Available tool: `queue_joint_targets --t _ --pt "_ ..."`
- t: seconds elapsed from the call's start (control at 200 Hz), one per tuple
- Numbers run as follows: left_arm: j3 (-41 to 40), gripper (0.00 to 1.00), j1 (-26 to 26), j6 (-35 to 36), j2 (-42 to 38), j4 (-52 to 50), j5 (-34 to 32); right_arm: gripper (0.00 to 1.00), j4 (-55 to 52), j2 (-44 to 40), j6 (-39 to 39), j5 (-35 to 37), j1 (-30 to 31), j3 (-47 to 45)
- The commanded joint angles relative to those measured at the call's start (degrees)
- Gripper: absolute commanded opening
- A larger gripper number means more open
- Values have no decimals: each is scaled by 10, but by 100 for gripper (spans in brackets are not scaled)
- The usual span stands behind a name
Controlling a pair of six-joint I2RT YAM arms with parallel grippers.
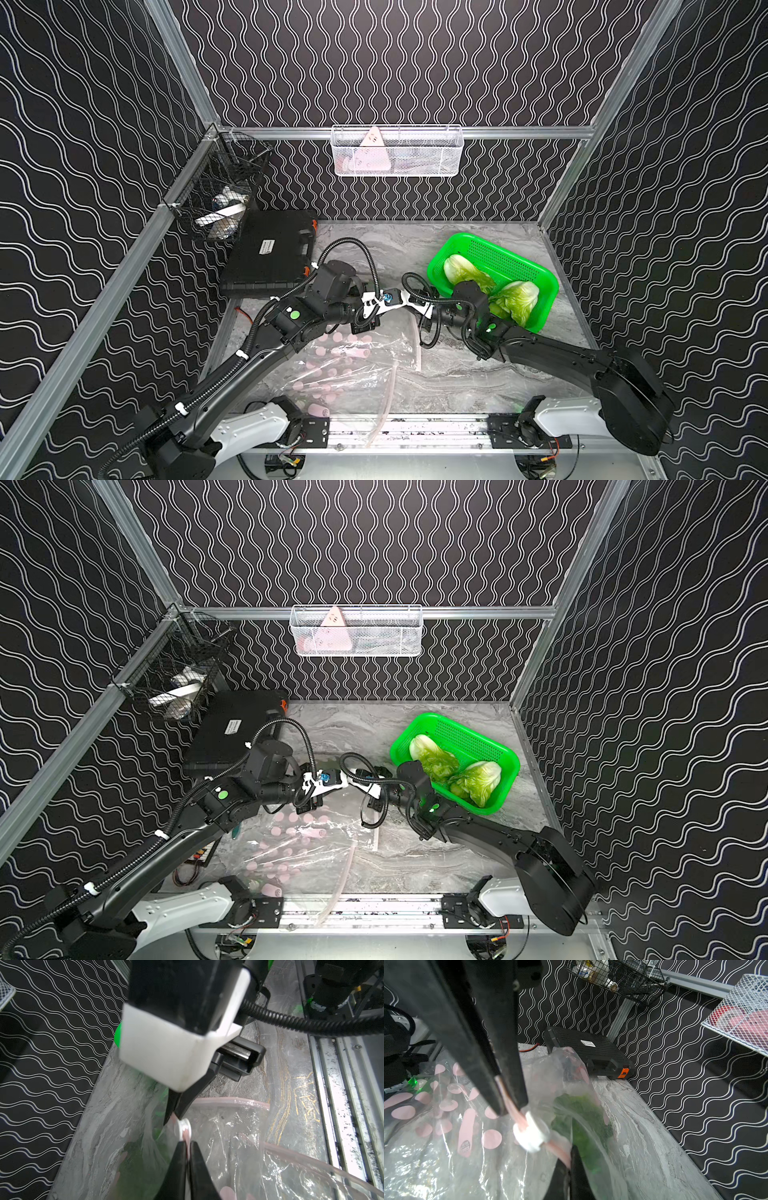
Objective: Open the zip-top bag and take out the chinese cabbages
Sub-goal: Adjust the zipper food storage bag at the center of the board.
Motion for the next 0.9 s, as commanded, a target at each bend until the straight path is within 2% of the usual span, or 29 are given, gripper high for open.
queue_joint_targets --t 0.0,0.075,0.1,0.12,0.14,0.245,0.51,0.69,0.896 --pt "-11 2 -1 -4 -8 37 -18 0 8 -7 1 -14 -1 1" --pt "-17 0 0 -6 -14 44 -20 0 11 -8 3 -15 -1 0" --pt "-20 0 0 -6 -16 46 -21 16 15 -9 5 -14 -1 -2" --pt "-22 0 -1 -6 -17 48 -20 34 21 -10 7 -13 -1 -4" --pt "-25 0 -1 -5 -20 49 -21 44 28 -11 8 -12 -1 -7" --pt "-40 0 -1 -2 -30 56 -23 57 64 -24 10 -11 -2 -28" --pt "-62 0 -1 -4 -43 66 -13 54 42 -56 23 -102 -10 -15" --pt "-70 0 -1 -10 -50 71 -6 51 17 -51 38 -134 -10 5" --pt "-76 0 -1 -19 -50 77 -6 40 20 -21 51 -160 -10 12"
